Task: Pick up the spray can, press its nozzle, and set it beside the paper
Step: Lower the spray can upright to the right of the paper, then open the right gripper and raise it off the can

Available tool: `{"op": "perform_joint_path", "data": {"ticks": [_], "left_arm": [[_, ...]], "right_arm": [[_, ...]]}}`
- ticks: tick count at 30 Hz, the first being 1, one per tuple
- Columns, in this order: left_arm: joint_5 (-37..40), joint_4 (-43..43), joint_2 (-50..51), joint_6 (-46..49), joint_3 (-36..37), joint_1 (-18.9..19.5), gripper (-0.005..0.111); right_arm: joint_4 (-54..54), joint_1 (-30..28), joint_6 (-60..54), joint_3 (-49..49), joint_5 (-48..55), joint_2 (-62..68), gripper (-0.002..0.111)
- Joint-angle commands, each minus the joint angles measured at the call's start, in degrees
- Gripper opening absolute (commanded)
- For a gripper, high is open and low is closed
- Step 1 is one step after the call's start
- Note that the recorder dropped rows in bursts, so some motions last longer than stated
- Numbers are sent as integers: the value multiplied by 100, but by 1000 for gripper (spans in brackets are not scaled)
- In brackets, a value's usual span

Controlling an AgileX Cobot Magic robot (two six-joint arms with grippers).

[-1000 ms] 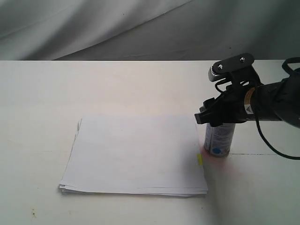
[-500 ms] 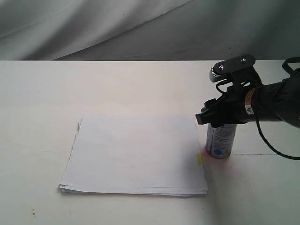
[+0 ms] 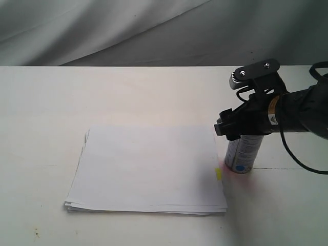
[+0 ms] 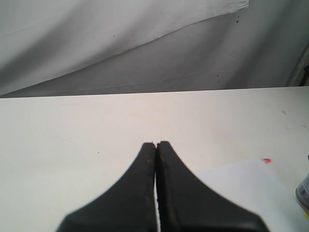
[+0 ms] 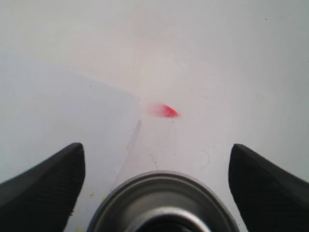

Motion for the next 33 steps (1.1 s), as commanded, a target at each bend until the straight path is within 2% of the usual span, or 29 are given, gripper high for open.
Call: {"op": "perform_joint_path", "data": {"ticks": [1,9,14,16,19,22,26,29,33], "left_arm": [[45,10,-24,-16,28,17,0],[134,10,-24,-16,28,17,0],[473,-106,-24,-7,28,7,0],[425,-289,-24,7,28,-122,0],[403,-520,-24,374,28,-633,0],[403,-520,44,492,28,-1431,0],[104,-520,59,1115,28,-2593,0],[-445,-783,-84,1483,28,-3036,0],[-793,-1966,-239,2329,28,-3153,0]], "right_arm": [[18,-16,-4,4,109,-58,85],[18,-16,-4,4,526,-628,85],[18,-6,-26,4,847,-1884,85],[18,-6,-26,4,999,-2520,85],[18,-6,-26,4,1438,-3440,85],[285,-6,-112,4,2054,-4342,82],[1242,-6,-616,4,2962,-5527,75],[2012,-6,-1220,4,3625,-6223,61],[2867,-6,-1802,4,4510,-6904,26]]}}
